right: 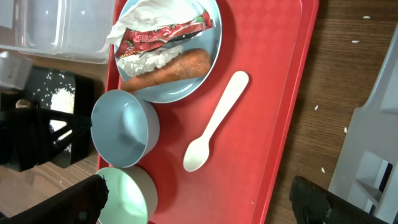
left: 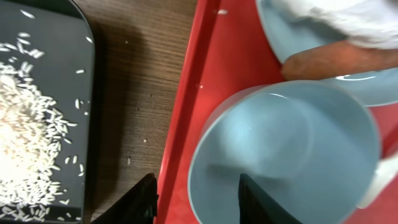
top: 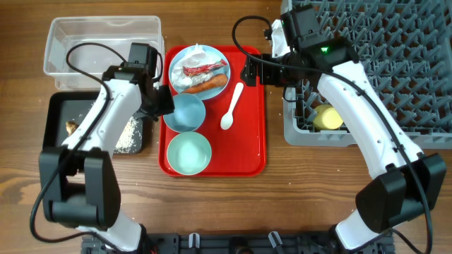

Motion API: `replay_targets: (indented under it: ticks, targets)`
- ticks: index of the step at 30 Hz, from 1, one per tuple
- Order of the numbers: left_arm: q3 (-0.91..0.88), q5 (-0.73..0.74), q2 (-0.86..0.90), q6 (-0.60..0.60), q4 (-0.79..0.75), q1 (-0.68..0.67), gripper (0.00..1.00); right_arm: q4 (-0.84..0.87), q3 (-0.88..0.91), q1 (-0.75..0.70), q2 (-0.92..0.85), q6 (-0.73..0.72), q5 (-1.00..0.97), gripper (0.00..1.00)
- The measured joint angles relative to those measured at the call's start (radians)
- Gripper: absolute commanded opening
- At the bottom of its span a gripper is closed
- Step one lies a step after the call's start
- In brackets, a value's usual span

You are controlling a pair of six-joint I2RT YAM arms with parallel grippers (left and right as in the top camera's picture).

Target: Sort waste into correct bins and load items into the dishwasher rack

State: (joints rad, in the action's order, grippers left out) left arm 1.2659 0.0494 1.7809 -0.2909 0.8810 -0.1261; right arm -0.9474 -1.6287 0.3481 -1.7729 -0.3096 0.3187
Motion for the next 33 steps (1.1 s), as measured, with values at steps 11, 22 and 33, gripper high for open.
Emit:
replay_targets:
  ticks: [11, 22, 33]
  targets:
    - [0.000, 0.000, 0.026, 0.000, -0.008, 0.000, 0.33, 0.011, 0.000, 0.000, 0.000, 0.000, 0.003, 0.97]
    - [0.000, 0.000, 0.026, 0.000, -0.007, 0.000, 0.33, 0.086, 0.001, 0.112, -0.057, -0.058, 0.007, 0.95]
    - [0.000, 0.000, 0.026, 0.000, 0.002, 0.000, 0.34, 0.169, 0.003, 0.241, -0.309, -0.197, 0.021, 0.69]
